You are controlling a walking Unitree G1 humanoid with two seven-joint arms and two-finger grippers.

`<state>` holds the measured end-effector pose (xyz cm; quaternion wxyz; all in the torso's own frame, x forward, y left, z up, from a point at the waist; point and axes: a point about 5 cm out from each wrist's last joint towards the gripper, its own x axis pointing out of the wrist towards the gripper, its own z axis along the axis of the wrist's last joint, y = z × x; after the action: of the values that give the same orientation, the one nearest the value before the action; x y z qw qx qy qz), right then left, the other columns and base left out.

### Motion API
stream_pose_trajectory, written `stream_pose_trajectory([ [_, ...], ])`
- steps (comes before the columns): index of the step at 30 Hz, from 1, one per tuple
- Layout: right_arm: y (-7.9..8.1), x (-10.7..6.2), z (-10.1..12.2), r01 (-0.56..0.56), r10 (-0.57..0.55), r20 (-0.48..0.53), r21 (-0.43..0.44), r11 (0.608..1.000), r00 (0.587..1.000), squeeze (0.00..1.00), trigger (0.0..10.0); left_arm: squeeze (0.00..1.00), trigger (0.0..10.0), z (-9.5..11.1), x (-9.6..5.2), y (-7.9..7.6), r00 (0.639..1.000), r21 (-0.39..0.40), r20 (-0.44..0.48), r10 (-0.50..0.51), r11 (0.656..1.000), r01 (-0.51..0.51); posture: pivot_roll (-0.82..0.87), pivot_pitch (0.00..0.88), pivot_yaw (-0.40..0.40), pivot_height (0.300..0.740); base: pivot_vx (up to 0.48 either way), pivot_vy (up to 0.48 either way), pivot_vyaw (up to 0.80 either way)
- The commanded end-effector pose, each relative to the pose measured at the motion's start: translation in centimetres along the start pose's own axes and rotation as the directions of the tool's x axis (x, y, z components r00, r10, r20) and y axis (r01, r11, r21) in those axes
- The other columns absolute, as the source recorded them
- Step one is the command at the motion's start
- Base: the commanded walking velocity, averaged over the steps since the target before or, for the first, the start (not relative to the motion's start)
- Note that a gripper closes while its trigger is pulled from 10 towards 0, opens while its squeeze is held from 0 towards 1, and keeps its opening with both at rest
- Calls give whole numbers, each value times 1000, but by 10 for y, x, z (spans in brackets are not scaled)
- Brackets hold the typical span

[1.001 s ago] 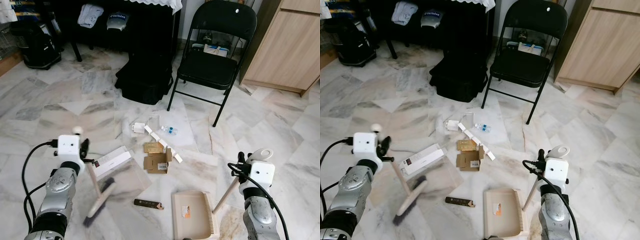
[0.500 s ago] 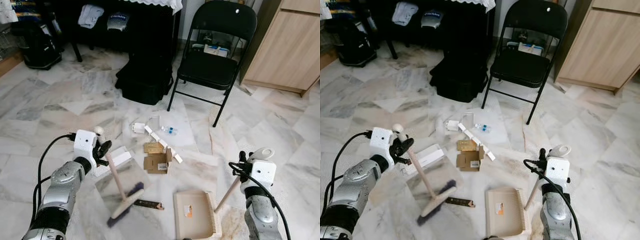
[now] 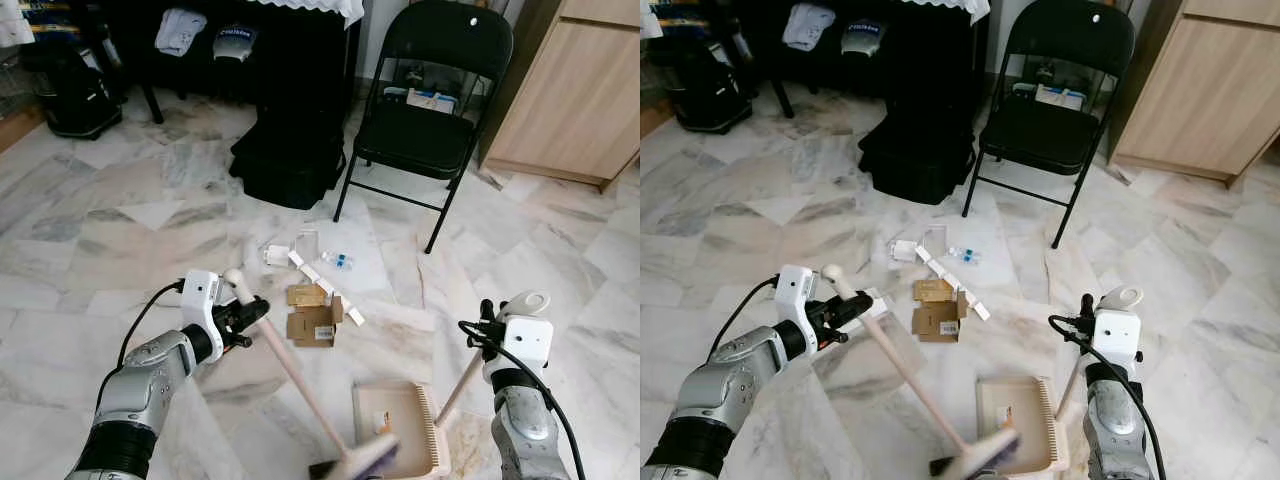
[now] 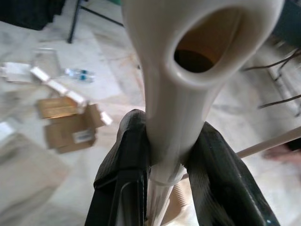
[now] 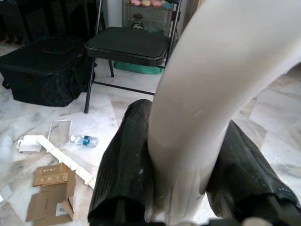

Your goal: Sweep floor

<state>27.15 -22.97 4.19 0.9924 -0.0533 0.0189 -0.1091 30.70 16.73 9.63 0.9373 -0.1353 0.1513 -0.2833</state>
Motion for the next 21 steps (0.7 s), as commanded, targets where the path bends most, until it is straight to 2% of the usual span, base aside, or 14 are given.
stream_pose_trajectory([
  [1, -1, 2, 2, 10, -10, 18, 1, 1000, 1000, 0, 10000, 0, 10000, 12, -3, -2, 999, -15, 48, -15, 1000, 16, -139, 123, -36, 740, 0, 0, 0],
  [4, 0, 2, 2, 9, -9, 17, 3, 1000, 1000, 0, 10000, 0, 10000, 24, -3, 0, 994, -10, 107, 21, 1000, -20, -139, 121, -36, 740, 0, 0, 0],
  [5, 1, 2, 2, 7, -7, 17, 4, 1000, 1000, 0, 10000, 0, 10000, 37, -4, 5, 982, 5, 176, 71, 997, -73, -138, 119, -36, 740, 0, 0, 0],
  [6, 1, 2, 2, 7, -7, 17, 4, 1000, 1000, 0, 10000, 0, 10000, 37, -4, 5, 982, 5, 176, 71, 997, -73, -138, 119, -36, 740, 0, 0, 0],
  [8, 1, 2, 1, 6, -6, 14, 5, 1000, 1000, 0, 10000, 0, 10000, 60, -8, 10, 952, -31, 286, 112, 994, -108, -135, 118, -36, 740, 0, 0, 0],
  [13, 2, 2, 0, 4, -4, 12, 6, 1000, 1000, 0, 10000, 0, 10000, 80, -15, 18, 914, -1, 365, 176, 982, -189, -132, 118, -34, 740, 0, 0, 0],
  [14, 3, 2, 0, 3, -3, 11, 7, 1000, 1000, 0, 10000, 0, 10000, 86, -19, 23, 891, 48, 392, 229, 962, -269, -132, 117, -34, 740, 0, 0, 0],
  [15, 3, 2, 0, 3, -3, 11, 8, 1000, 1000, 0, 10000, 0, 10000, 87, -19, 24, 885, 60, 398, 240, 956, -287, -132, 117, -34, 740, 0, 0, 0],
  [17, 4, 2, 0, -1, 1, 11, 10, 1000, 1000, 0, 10000, 0, 10000, 90, -22, 28, 876, 135, 398, 273, 927, -351, -131, 117, -34, 740, 0, 0, 0],
  [19, 5, 1, 0, -6, 6, 11, 11, 1000, 1000, 0, 10000, 0, 10000, 87, -21, 33, 873, 215, 361, 328, 881, -420, -129, 117, -34, 740, 0, 0, 0],
  [21, 5, 1, 0, -8, 7, 11, 11, 1000, 1000, 0, 10000, 0, 10000, 84, -21, 38, 868, 338, 322, 378, 810, -478, -128, 117, -33, 740, 0, 0, 0],
])
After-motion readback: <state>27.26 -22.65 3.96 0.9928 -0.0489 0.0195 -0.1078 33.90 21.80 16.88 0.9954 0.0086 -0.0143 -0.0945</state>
